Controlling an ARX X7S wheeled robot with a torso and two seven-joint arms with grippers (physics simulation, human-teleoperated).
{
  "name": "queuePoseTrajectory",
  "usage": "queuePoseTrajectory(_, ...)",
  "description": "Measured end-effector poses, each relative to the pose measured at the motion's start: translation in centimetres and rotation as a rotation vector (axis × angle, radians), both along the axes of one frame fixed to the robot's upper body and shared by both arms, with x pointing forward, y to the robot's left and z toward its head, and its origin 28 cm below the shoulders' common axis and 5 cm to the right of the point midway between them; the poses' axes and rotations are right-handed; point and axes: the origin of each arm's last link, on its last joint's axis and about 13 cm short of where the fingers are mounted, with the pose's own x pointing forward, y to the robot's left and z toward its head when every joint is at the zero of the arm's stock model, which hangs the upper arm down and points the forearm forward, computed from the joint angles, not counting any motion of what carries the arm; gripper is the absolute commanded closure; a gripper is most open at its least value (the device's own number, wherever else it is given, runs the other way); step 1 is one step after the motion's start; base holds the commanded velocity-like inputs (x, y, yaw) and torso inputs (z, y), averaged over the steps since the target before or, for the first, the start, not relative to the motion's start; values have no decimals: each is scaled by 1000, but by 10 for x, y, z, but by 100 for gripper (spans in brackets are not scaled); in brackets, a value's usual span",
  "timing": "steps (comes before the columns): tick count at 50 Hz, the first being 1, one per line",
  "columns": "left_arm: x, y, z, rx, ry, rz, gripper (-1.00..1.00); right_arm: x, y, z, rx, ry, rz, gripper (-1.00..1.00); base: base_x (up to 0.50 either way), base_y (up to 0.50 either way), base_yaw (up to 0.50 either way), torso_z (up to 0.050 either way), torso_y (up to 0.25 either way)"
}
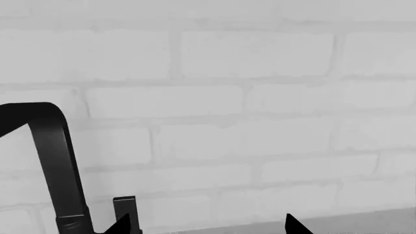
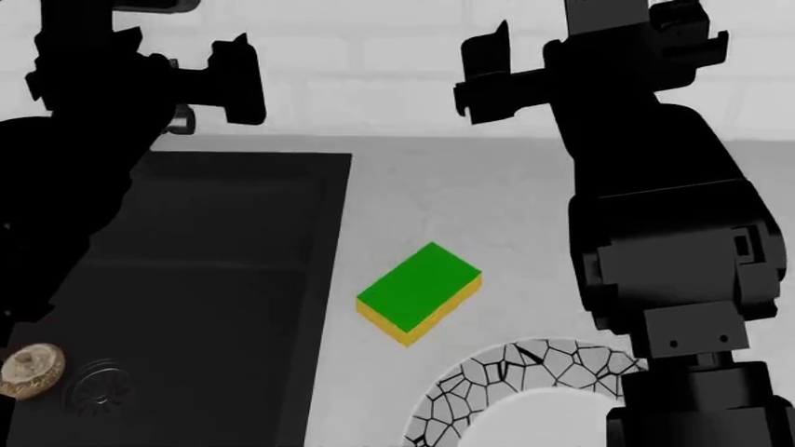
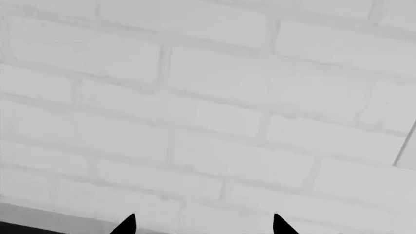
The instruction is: Pick the mushroom from the sink and place it on the plate located on the counter
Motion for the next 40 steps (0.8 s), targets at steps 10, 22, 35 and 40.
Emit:
queuePoseTrajectory(10,-1,0,0,-5,13,-1,-100,-1,0,0,1,0,0,-100,0,0,0,0,-146)
queuePoseTrajectory(22,-1,1,-1,-6,18,4,-100,-1,0,1,0,2,1,-100,-1,0,0,0,-149)
queuePoseTrajectory(35,-1,1,-3,-3,23,5,-100,0,1,1,-1,3,3,-100,-1,0,0,0,-149)
queuePoseTrajectory(40,-1,1,-4,-1,25,5,-100,0,1,1,-1,3,4,-100,-2,0,0,0,-150)
